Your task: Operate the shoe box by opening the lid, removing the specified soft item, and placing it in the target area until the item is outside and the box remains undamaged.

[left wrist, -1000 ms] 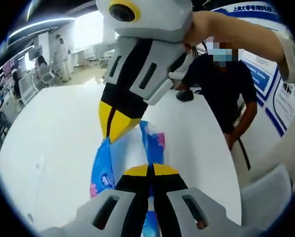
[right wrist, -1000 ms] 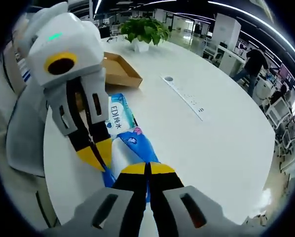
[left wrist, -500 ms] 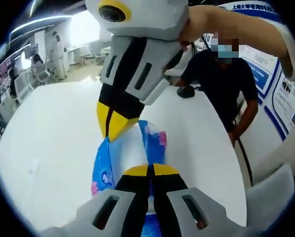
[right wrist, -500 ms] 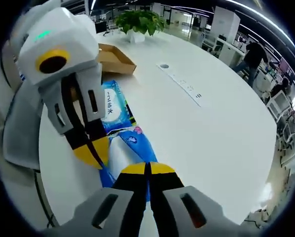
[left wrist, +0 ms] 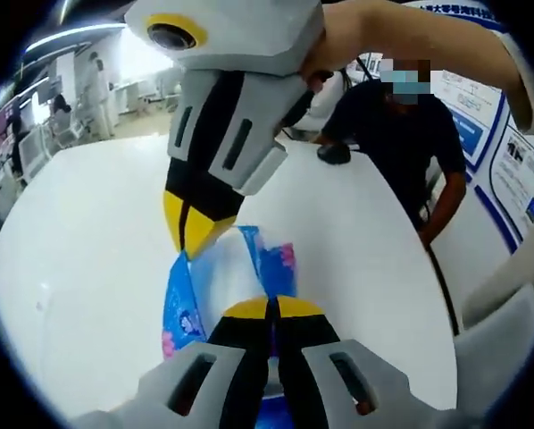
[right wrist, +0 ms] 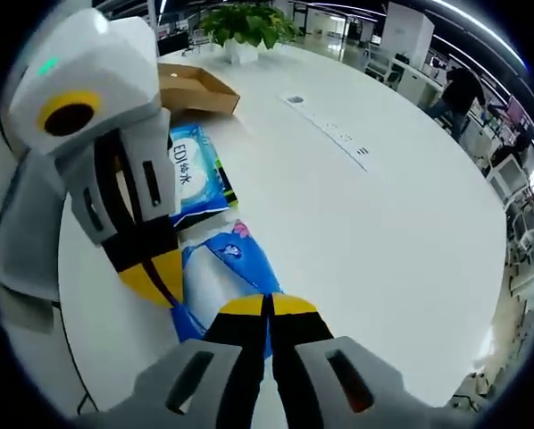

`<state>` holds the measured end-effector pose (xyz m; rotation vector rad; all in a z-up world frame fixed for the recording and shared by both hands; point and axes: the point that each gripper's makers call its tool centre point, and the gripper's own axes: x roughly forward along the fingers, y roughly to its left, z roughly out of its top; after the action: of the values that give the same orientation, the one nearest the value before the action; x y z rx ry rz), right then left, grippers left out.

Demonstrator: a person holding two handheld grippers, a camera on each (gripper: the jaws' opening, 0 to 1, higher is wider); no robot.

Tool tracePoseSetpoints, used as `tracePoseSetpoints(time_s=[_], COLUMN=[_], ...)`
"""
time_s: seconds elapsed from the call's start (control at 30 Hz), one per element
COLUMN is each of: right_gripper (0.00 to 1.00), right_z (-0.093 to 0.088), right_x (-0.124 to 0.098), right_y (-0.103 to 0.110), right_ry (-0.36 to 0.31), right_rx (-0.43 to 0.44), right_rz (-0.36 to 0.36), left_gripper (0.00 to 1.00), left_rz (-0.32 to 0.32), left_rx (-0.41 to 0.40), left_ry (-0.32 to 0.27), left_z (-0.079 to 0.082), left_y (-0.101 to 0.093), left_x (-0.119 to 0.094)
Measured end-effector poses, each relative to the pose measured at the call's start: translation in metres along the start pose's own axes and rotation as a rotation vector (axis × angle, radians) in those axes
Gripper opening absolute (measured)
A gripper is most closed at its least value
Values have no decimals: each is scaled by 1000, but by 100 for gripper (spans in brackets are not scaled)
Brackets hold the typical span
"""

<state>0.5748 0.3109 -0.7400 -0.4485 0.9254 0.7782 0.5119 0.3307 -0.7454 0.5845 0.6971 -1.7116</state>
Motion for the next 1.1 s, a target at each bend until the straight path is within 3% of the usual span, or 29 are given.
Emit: tracePoseSetpoints(time_s=[0.8, 1.1], right_gripper=[0, 8], right_z=[7, 6], right_x=[6, 2], right_y=[2, 3], right_ry=[-10, 3], right_rx=[1, 4], right_rz=[-13, -30], left_gripper=[0, 3], left_rz=[7, 14], left_rx=[-15, 2], left_ry=[-10, -16], left_z=[-5, -2], left_y=[-1, -3], left_x=[-3, -10])
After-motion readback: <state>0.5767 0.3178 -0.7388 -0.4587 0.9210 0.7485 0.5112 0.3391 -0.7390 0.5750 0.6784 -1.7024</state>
